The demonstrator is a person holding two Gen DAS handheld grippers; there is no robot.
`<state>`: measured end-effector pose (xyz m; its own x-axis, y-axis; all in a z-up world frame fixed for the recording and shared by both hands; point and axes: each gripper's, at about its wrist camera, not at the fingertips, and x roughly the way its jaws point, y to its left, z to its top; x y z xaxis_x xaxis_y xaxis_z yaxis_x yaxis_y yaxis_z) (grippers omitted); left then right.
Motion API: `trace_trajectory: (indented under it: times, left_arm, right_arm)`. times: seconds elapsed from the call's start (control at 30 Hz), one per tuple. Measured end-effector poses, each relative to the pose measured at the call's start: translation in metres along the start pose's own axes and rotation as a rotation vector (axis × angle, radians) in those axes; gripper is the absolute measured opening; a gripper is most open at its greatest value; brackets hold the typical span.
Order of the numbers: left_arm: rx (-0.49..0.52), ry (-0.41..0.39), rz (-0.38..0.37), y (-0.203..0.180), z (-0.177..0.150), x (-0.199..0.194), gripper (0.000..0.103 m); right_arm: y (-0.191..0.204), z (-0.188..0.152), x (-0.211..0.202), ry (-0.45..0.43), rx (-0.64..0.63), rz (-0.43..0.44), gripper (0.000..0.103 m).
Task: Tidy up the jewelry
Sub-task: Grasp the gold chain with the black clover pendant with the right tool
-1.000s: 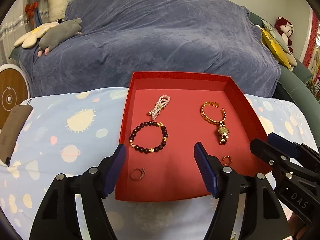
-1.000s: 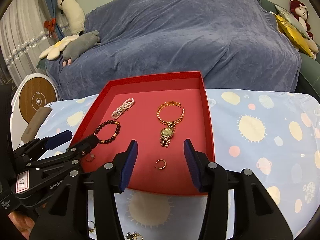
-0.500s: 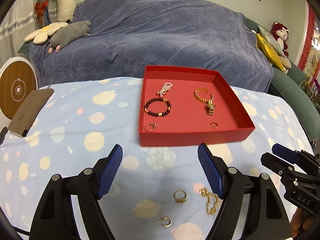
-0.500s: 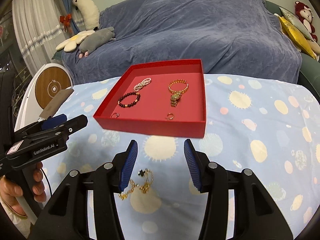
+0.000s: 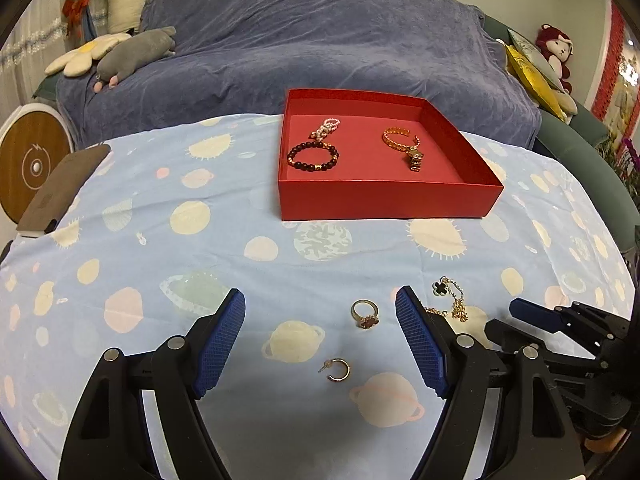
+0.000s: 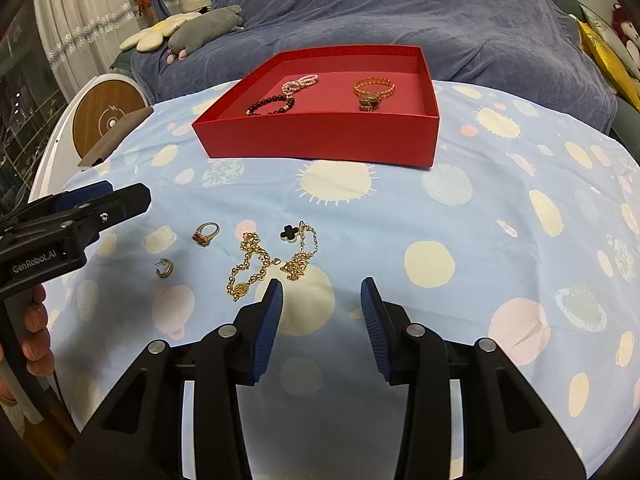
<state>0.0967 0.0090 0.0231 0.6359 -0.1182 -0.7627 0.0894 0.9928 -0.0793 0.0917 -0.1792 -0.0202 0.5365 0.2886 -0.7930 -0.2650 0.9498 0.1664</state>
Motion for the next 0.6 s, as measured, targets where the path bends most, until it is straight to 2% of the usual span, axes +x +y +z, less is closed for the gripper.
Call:
trace_trajectory:
  times: [0.5,0.6]
  left_arm:
    - [-0.001,0.040,-0.008,-0.002,-0.002,0.011,0.075]
    - [-0.004,0.042,-0.005,0.000,-0.003,0.012,0.075]
  right_arm:
    - [0.010,0.013,0.027,0.003,-0.009,-0.020,0.034]
    - [0.013,0.015,0.030,0.001,-0.017,-0.032,0.027]
